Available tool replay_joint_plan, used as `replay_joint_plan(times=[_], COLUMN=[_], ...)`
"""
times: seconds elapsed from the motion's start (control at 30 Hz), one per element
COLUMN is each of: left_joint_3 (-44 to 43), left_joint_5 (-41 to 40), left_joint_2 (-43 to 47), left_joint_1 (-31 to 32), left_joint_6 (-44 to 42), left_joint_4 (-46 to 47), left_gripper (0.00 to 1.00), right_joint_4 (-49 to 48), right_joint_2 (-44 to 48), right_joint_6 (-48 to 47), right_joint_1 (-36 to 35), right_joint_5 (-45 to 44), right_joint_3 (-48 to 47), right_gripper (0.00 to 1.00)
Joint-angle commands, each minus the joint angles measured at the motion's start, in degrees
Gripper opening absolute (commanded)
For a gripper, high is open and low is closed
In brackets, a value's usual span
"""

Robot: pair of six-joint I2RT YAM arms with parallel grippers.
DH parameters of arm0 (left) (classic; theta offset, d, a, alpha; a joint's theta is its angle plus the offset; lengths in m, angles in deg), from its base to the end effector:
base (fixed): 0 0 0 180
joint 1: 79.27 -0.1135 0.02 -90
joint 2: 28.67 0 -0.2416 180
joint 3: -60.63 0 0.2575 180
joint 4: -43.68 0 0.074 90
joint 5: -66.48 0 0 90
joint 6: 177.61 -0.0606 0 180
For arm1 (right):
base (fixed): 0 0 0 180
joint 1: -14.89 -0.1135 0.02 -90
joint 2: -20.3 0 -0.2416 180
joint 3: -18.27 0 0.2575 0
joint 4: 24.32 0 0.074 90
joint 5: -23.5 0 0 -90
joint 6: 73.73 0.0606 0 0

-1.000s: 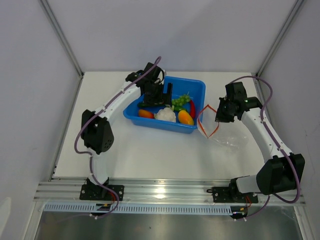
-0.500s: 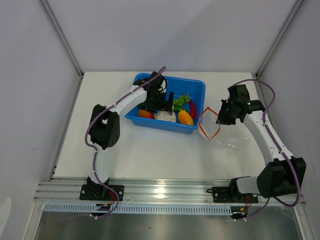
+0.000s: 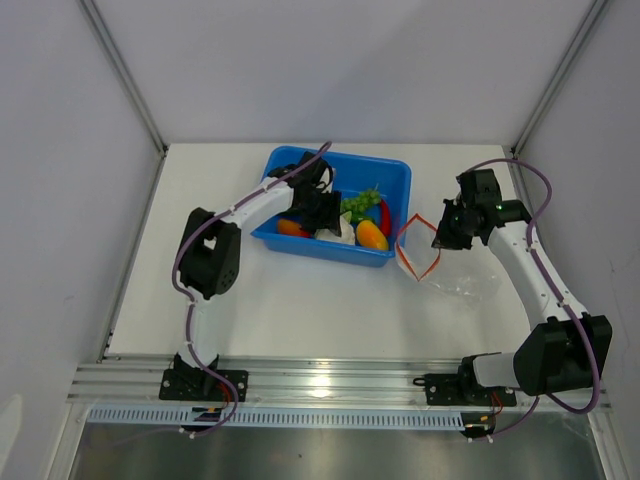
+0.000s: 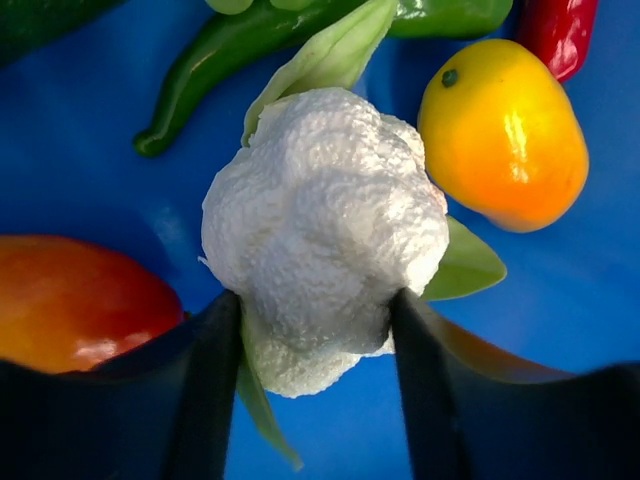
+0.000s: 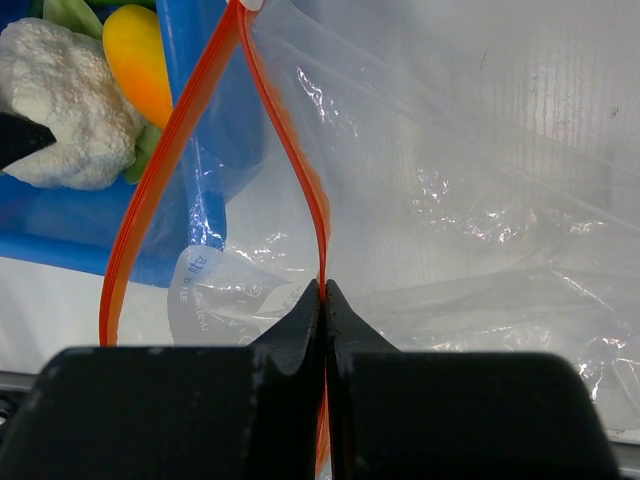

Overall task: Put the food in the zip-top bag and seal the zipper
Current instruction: Pick up the fake vegetable from the bin.

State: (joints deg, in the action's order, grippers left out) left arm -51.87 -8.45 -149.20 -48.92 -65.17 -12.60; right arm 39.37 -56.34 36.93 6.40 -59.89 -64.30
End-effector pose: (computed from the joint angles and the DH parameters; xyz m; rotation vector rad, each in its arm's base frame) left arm 0.3848 -0.2436 0.1662 0.2765 2.7791 -0.6137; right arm 0.2877 0.0500 0.2617 0.2329 2.5954 0.3351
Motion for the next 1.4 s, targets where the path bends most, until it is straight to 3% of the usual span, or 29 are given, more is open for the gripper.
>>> replay_joint_plan(times=[0.0, 0.03, 0.1, 0.13, 0.23, 0.6, 0.87, 1.13, 1.37], left_joint_3=[1.46, 1.38, 1.46, 1.55, 1.99, 1.55, 1.03, -1.52, -2.05], left_joint_5=[2.16, 2.16, 1.72, 1.46, 0.4, -3.99, -2.77, 8.38, 13.04], left_joint_2=[1.35, 1.18, 1.35, 1.44, 2.58, 13.82, 22.71, 28.33, 29.3], left_joint_1=[0.5, 0.41, 0.41, 0.41, 0.41, 0.33, 1.12, 3.31, 9.02], left_joint_6=[0.15, 0.06, 0.15, 0.06, -0.55, -2.57, -2.13, 0.32, 3.05], left_joint_4=[2.47, 2.38, 2.11, 2.11, 1.76, -1.31, -2.81, -2.99, -2.1], left_gripper=[0.53, 0.39, 0.28, 0.16, 0.01, 0.01, 0.01, 0.01, 0.0], right_joint_4=[-0.73, -0.73, -0.73, -0.73, -0.73, -1.52, -1.79, -1.88, -1.44], right_joint_2=[0.97, 0.97, 1.05, 1.06, 1.14, 1.67, 2.55, 4.22, 4.92], right_joint_6=[-0.71, -0.71, -0.63, -0.63, -0.36, -0.27, -0.36, 0.52, 2.45], right_joint_1=[0.14, 0.14, 0.14, 0.14, 0.14, 0.14, -0.56, -3.55, -6.53], right_joint_5=[0.42, 0.25, 0.16, 0.24, 0.33, -0.55, -2.21, -5.38, -9.77], right_joint_3=[-0.33, -0.42, -0.42, -0.51, -0.33, 0.1, 1.6, 3.01, 2.83], right_gripper=[0.0, 0.0, 0.0, 0.0, 0.0, 0.0, 0.0, 0.0, 0.0])
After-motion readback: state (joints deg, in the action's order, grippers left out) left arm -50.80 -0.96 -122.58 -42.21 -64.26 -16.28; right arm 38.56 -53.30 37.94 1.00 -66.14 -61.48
